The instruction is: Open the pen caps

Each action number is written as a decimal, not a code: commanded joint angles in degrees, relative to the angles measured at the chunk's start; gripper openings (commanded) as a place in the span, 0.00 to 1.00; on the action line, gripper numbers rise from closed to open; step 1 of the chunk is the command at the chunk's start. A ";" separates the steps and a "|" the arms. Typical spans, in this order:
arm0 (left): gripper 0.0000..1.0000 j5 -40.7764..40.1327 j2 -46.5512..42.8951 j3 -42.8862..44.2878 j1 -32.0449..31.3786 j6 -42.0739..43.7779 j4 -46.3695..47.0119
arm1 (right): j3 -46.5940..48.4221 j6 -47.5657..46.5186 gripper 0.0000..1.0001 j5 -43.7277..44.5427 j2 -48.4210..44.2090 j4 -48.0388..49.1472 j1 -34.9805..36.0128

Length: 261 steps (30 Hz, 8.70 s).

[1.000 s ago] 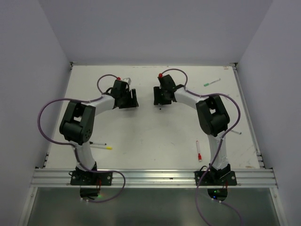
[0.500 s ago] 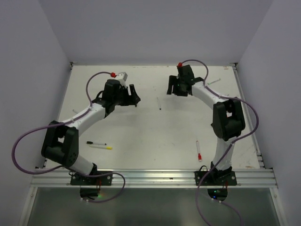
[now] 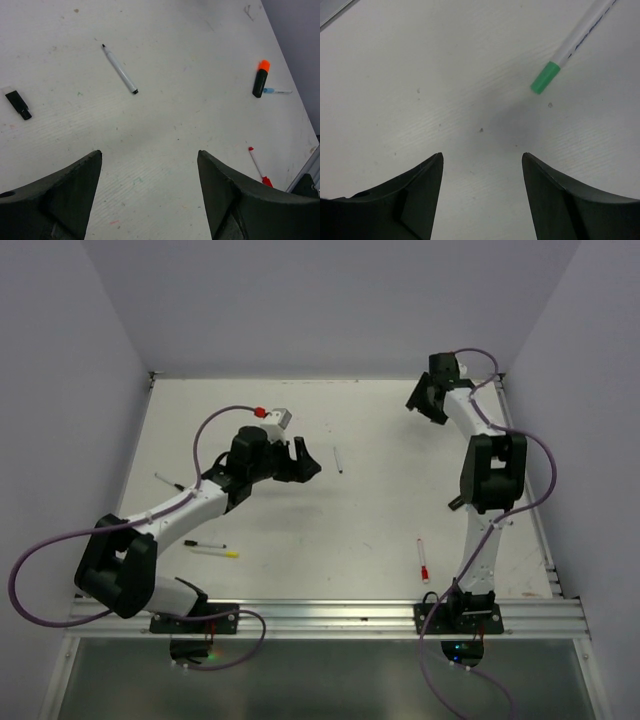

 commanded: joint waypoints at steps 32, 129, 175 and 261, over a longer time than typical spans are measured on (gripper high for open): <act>0.82 5.40 0.24 -5.20 -0.08 0.65 8.28 | 19.69 3.43 0.64 18.08 17.80 -2.02 -1.97; 0.00 19.82 16.32 4.55 -0.25 -24.22 24.80 | -51.31 -10.02 0.32 -40.02 -37.48 30.06 26.59; 0.00 -2.66 7.09 -1.52 7.74 -0.94 -9.11 | -36.30 -11.51 0.05 -9.08 -19.74 11.26 29.59; 0.00 23.06 5.25 -3.53 12.49 -16.92 12.14 | -42.88 -6.51 0.41 -42.66 -24.82 47.28 34.15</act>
